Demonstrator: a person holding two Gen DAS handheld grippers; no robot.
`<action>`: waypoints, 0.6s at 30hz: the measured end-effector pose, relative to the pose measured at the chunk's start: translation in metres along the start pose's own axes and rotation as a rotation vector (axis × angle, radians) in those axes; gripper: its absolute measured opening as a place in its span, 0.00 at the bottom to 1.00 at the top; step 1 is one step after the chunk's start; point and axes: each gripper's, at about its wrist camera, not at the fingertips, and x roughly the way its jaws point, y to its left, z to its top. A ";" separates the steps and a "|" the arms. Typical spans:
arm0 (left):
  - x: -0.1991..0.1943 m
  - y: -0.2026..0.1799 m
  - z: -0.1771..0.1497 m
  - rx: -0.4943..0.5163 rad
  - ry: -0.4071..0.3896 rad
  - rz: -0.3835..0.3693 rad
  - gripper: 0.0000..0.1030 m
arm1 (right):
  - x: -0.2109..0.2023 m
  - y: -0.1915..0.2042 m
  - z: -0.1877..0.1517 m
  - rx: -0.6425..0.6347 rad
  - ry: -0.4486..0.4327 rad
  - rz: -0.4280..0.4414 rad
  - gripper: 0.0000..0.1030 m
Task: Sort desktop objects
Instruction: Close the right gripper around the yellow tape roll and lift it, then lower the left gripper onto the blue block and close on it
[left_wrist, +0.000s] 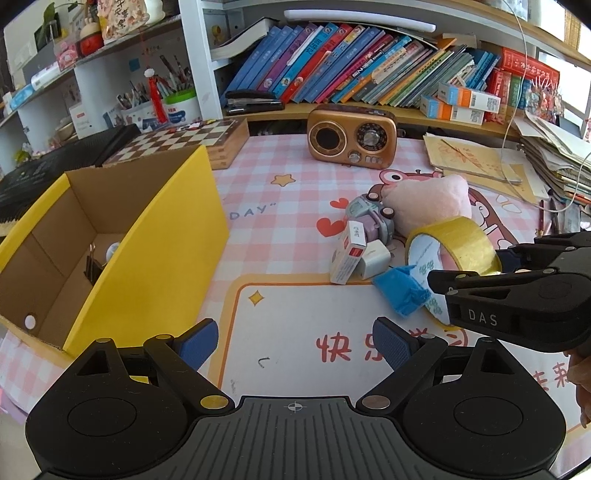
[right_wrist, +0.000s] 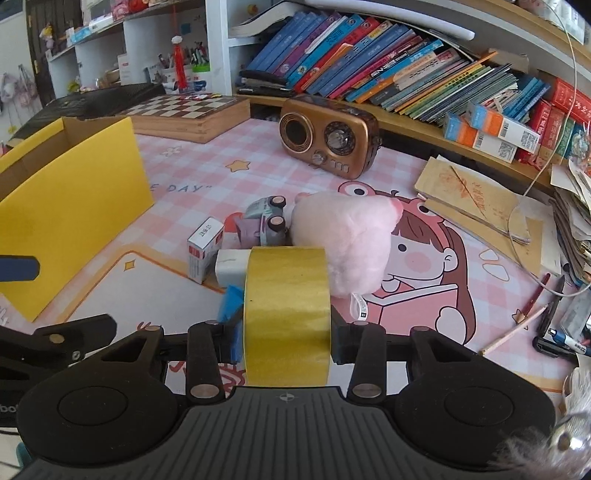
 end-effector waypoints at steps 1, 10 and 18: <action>0.000 -0.001 0.000 0.001 -0.001 -0.001 0.90 | -0.002 -0.001 0.001 0.008 -0.004 0.003 0.37; 0.009 -0.016 0.005 0.028 -0.013 -0.032 0.90 | -0.033 -0.026 0.000 0.066 -0.030 -0.013 0.37; 0.027 -0.039 0.008 0.074 -0.033 -0.067 0.90 | -0.055 -0.045 -0.013 0.119 -0.027 -0.053 0.37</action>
